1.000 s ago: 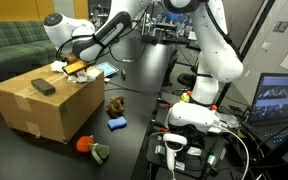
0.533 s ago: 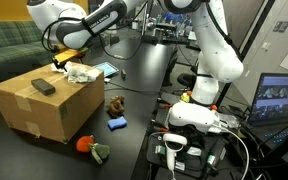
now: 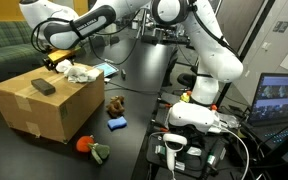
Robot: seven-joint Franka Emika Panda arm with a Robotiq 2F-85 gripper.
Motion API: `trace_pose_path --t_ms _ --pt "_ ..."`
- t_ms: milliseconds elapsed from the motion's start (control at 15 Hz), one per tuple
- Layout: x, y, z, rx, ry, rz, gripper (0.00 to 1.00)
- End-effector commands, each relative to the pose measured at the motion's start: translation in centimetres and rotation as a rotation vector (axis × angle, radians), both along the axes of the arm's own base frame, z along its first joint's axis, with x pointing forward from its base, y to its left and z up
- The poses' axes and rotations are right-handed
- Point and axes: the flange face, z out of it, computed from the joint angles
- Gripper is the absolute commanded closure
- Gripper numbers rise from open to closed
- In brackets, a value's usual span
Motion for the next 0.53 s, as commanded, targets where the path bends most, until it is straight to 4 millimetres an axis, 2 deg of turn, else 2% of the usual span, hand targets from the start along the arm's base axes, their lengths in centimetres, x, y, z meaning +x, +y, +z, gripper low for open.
trace_pose_path --t_ms 0,467 --pt "3.3 -0.8 -0.6 0.020 -0.015 0.060 0.00" --pt "6.6 -2.9 -0.3 -0.053 -0.149 0.115 0.00"
